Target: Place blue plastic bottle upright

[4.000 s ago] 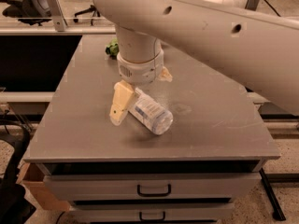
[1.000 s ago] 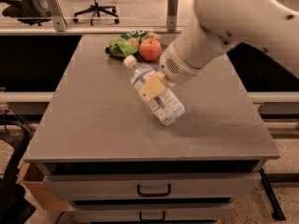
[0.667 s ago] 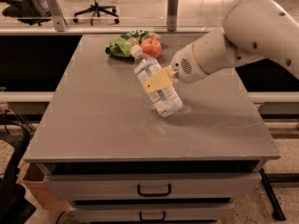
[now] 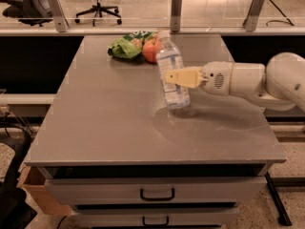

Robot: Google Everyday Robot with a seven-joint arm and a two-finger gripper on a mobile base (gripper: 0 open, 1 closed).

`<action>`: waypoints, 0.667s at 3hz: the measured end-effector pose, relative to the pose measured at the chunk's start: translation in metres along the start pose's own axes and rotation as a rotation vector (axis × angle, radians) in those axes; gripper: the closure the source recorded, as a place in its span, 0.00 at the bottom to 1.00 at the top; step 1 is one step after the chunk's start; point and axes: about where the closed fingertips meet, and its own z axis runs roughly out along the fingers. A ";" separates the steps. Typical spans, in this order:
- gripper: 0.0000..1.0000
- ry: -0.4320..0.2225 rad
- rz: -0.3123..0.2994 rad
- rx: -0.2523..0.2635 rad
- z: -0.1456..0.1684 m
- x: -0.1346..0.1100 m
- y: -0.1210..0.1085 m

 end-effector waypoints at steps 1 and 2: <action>1.00 -0.115 -0.100 0.024 -0.054 0.002 -0.002; 1.00 -0.146 -0.256 0.129 -0.105 -0.008 0.020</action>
Offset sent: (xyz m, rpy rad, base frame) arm -0.1060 -0.1389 0.0711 -0.1737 -0.4728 -0.2449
